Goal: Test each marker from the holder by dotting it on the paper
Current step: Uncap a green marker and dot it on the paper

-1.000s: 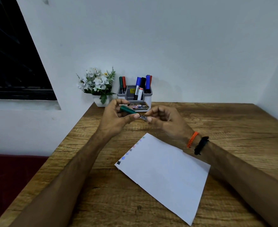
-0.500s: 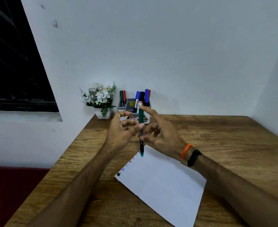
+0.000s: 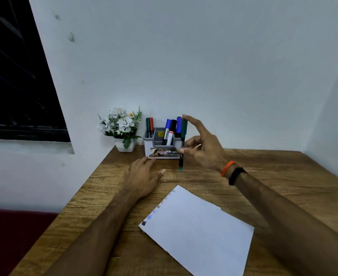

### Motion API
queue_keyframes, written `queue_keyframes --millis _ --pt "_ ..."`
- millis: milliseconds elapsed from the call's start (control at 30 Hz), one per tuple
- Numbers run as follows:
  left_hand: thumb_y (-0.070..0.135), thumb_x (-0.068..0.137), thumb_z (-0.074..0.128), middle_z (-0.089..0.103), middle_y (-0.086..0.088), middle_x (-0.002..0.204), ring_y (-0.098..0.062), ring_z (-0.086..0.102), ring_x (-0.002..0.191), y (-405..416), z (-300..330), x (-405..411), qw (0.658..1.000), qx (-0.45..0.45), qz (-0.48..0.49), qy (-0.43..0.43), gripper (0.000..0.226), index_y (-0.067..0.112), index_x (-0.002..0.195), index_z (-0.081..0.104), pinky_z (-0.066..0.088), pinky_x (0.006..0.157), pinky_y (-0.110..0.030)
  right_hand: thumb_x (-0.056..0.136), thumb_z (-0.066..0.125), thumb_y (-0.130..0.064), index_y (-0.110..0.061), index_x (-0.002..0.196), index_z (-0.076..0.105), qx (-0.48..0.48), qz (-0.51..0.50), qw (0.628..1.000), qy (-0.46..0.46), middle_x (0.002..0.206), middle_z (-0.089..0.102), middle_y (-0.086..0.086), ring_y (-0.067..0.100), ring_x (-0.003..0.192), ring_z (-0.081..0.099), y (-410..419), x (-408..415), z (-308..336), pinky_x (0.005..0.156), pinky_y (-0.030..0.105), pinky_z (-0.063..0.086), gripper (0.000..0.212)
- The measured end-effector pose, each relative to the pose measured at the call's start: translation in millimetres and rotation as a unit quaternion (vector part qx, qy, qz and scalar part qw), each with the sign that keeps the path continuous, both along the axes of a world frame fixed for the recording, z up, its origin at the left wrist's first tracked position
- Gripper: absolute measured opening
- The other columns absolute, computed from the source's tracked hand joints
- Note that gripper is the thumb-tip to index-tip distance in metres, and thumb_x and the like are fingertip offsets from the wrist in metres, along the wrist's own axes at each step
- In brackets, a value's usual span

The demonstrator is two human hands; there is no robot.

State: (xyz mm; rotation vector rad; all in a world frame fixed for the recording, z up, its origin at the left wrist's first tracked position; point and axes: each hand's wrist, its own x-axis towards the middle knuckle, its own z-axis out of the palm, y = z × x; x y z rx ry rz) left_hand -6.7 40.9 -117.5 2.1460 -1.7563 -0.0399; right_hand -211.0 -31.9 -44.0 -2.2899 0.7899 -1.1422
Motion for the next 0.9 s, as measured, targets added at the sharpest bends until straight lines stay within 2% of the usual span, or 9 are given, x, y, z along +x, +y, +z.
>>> queue_keyframes --millis 100,233,400,533,733,800,900 --pt "0.067 0.092 0.027 0.019 -0.002 0.160 -0.024 0.015 0.147 -3 -2 0 0.999 0.040 -0.007 -0.022 0.067 0.031 0.148 0.030 0.013 0.117 -0.049 0.078 0.081 -0.013 -0.041 0.150 0.028 -0.024 -0.015 1.000 -0.014 0.077 0.073 -0.005 -0.001 0.073 0.068 -20 7 9 0.070 0.003 0.046 0.094" --pt "0.065 0.094 0.021 0.017 -0.001 0.161 -0.021 0.012 0.148 -7 -7 3 0.998 0.049 -0.017 -0.029 0.063 0.034 0.149 0.030 0.010 0.118 -0.050 0.078 0.080 -0.008 -0.036 0.151 0.029 -0.048 -0.031 0.998 -0.036 0.075 0.073 -0.003 0.001 0.071 0.069 -44 16 19 0.074 0.001 0.045 0.094" --pt "0.064 0.095 0.022 0.018 -0.001 0.161 -0.020 0.013 0.148 -9 -10 5 0.998 0.047 -0.016 -0.035 0.061 0.035 0.148 0.029 0.010 0.118 -0.049 0.077 0.081 -0.011 -0.035 0.151 0.029 -0.065 -0.056 0.995 -0.048 0.075 0.073 -0.002 0.006 0.074 0.070 -70 29 25 0.079 0.010 0.050 0.094" --pt "0.064 0.094 0.021 0.018 0.000 0.161 -0.020 0.013 0.148 -10 -11 5 0.998 0.045 -0.016 -0.036 0.061 0.036 0.148 0.029 0.009 0.118 -0.047 0.077 0.080 -0.010 -0.034 0.152 0.029 -0.074 -0.068 0.993 -0.062 0.073 0.071 -0.006 0.002 0.073 0.069 -86 36 25 0.076 0.005 0.049 0.094" --pt "0.064 0.094 0.020 0.017 0.000 0.161 -0.019 0.012 0.148 -11 -10 5 0.998 0.049 -0.016 -0.038 0.062 0.036 0.148 0.029 0.008 0.118 -0.048 0.076 0.079 -0.009 -0.037 0.150 0.029 -0.079 -0.076 0.992 -0.056 0.072 0.071 -0.008 0.003 0.073 0.070 -98 42 19 0.079 0.011 0.052 0.093" --pt "0.064 0.094 0.020 0.017 0.001 0.161 -0.019 0.012 0.148 -11 -10 5 0.998 0.050 -0.015 -0.037 0.062 0.036 0.149 0.028 0.008 0.118 -0.048 0.077 0.079 -0.011 -0.037 0.146 0.036 -0.082 -0.076 0.993 -0.025 0.077 0.074 -0.003 0.007 0.076 0.071 -98 44 13 0.083 0.020 0.055 0.085" --pt "0.064 0.094 0.020 0.018 0.000 0.161 -0.019 0.012 0.148 -10 -10 5 0.998 0.049 -0.015 -0.040 0.062 0.035 0.149 0.028 0.007 0.118 -0.048 0.080 0.077 -0.012 -0.027 0.126 0.061 -0.081 -0.091 0.992 0.020 0.089 0.075 0.000 0.014 0.084 0.070 -96 44 4 0.087 0.036 0.058 0.051"
